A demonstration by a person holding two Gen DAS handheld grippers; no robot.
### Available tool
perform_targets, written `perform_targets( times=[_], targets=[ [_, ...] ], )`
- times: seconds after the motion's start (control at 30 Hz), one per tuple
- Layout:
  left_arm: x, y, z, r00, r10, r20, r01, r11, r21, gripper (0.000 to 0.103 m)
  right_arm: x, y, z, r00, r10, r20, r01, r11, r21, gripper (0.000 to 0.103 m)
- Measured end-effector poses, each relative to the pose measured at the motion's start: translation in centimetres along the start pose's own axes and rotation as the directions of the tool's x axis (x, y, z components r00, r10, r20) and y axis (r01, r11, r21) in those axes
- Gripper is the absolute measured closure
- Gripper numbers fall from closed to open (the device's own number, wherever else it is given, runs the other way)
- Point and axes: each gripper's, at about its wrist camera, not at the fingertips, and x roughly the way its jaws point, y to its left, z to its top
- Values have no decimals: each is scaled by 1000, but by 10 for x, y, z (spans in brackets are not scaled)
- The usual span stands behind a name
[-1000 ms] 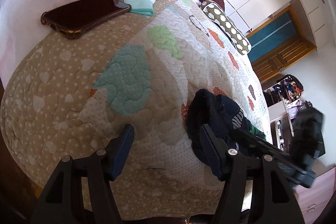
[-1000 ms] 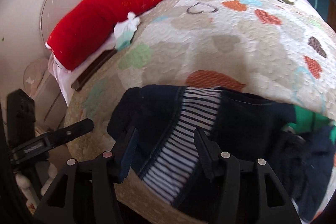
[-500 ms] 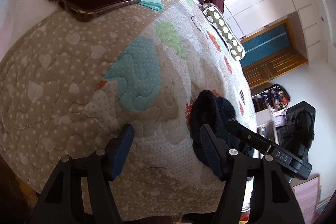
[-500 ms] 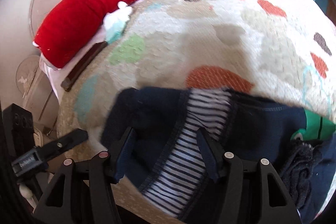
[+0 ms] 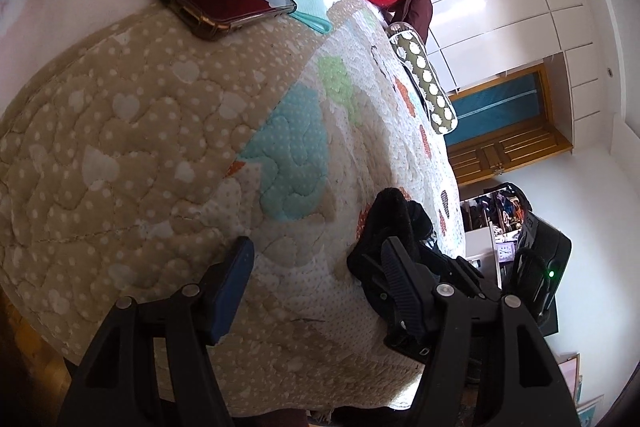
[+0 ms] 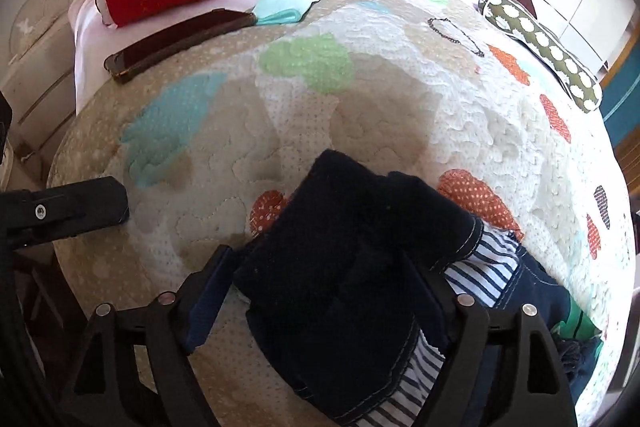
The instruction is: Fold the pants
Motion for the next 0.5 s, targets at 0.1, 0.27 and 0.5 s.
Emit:
perform_targets(
  times=[0.1, 0.27, 0.5],
  targets=[
    [-2, 1, 0, 1000, -4, -3, 4, 1000, 2, 38, -4, -13, -1, 999, 46, 17, -47, 996, 70, 30],
    [-3, 2, -1, 1000, 11, -6, -11, 1000, 2, 38, -6, -13, -4, 998, -42, 38, 40, 998, 56, 65],
    [1, -13, -2, 996, 87, -27, -86, 996, 35, 36, -38, -27, -13, 981, 29, 194, -51, 993, 111, 81]
  ],
)
